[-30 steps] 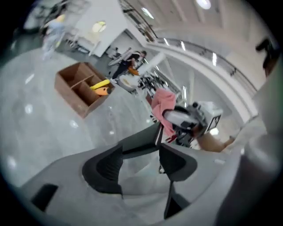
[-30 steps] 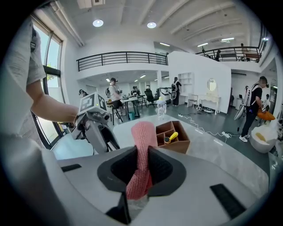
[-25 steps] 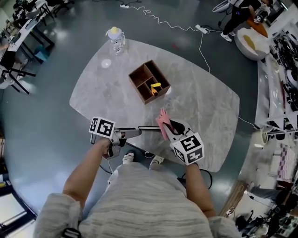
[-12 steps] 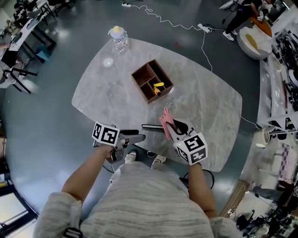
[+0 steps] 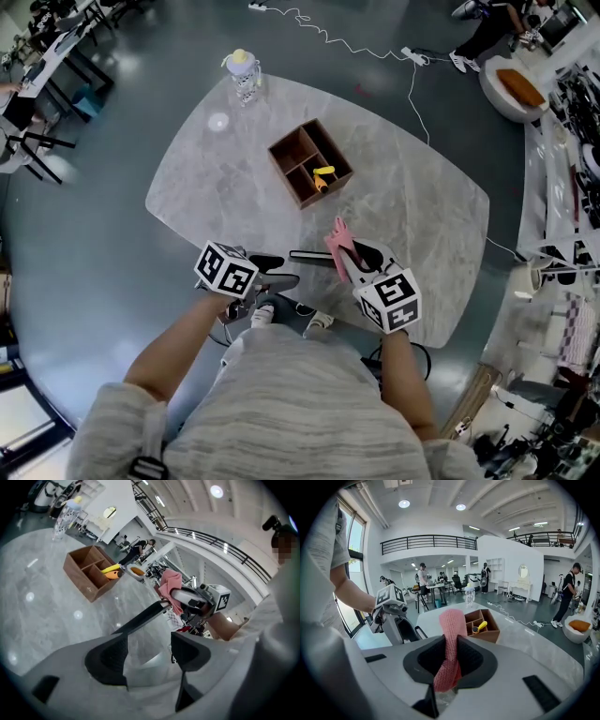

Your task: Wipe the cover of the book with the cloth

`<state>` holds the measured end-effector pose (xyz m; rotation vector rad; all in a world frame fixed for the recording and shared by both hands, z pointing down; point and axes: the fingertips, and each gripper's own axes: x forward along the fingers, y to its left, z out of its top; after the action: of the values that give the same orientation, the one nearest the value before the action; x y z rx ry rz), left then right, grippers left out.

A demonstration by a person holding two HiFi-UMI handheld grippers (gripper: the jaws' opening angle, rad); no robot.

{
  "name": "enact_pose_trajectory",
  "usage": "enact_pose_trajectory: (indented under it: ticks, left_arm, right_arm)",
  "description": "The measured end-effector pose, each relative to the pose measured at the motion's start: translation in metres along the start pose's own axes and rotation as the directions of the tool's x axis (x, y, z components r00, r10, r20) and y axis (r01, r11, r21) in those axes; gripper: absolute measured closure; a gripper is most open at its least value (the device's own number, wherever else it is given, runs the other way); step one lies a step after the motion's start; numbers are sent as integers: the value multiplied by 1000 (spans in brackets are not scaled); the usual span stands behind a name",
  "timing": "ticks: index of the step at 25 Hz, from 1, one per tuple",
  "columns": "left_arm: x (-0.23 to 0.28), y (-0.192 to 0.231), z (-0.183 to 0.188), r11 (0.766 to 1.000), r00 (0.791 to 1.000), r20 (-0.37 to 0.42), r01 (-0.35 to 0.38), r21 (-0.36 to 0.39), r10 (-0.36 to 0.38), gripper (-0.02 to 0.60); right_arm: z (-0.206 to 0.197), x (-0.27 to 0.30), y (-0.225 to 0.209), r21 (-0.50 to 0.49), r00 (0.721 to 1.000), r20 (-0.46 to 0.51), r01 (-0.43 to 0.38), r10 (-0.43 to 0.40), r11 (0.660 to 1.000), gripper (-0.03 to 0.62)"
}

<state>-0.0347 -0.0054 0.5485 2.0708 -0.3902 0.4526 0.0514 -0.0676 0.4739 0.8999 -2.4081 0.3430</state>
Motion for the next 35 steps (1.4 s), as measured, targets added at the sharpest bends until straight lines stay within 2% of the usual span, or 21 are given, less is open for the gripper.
enact_pose_trajectory:
  ticks: [2, 3, 4, 5, 8, 11, 12, 13, 14, 18, 21, 23, 26, 29, 31, 35]
  left_arm:
    - [0, 4, 5, 994, 999, 6, -41, 98, 41, 290]
    - [0, 6, 8, 983, 998, 14, -66, 173, 65, 291]
    - [1, 6, 11, 961, 996, 23, -89, 261, 86, 292]
    - [2, 4, 16, 930, 994, 32, -108, 351, 103, 294]
    - [5, -3, 28, 803, 987, 57, -154, 575, 149, 332]
    - [9, -9, 32, 654, 976, 77, -196, 731, 206, 438]
    - [9, -12, 32, 610, 973, 80, -199, 767, 216, 456]
    - [10, -16, 31, 576, 972, 81, -196, 793, 220, 466]
    - [9, -20, 30, 555, 972, 76, -189, 810, 221, 470]
    - [8, -29, 16, 516, 978, 16, -124, 848, 208, 489]
    - [6, -38, 5, 454, 976, -31, -73, 888, 217, 500]
    - [6, -41, -2, 422, 975, -56, -42, 906, 217, 502]
    - [7, -44, -11, 376, 973, -90, 4, 926, 212, 502]
    - [8, -45, -18, 337, 970, -127, 50, 940, 208, 502]
    - [8, -44, -22, 326, 967, -152, 78, 942, 205, 502]
    - [7, -45, -23, 337, 963, -163, 83, 938, 216, 502]
  right_arm:
    - [-1, 0, 0, -2, 1000, -2, 1, -1, 1000, 537]
    - [-1, -1, 1, -2, 1000, -2, 0, 0, 1000, 537]
    - [-1, -2, 1, -2, 1000, -2, 0, 0, 1000, 537]
    - [0, -2, 2, -3, 1000, -3, -1, 1, 1000, 537]
    - [0, -2, 3, -5, 1000, -5, -2, 2, 1000, 537]
    - [-2, -3, 6, -5, 1000, -11, -7, 7, 1000, 537]
    - [-3, -4, 7, -7, 1000, -13, -10, 10, 1000, 537]
    - [-3, -5, 9, -9, 1000, -16, -13, 13, 1000, 537]
    - [-3, -6, 10, -11, 1000, -19, -18, 18, 1000, 537]
    - [-6, -11, 20, -20, 998, -40, -47, 46, 999, 537]
    - [-5, -18, 28, -49, 994, -62, -96, 93, 994, 537]
    - [-4, -23, 31, -89, 987, -86, -146, 138, 985, 537]
    - [-5, -32, 30, -149, 967, -124, -239, 222, 959, 537]
    - [-10, -34, 26, -190, 932, -163, -351, 323, 917, 537]
    - [-13, -28, 25, -214, 902, -195, -423, 385, 881, 537]
    - [-12, -17, 39, -206, 815, -215, -576, 538, 791, 537]
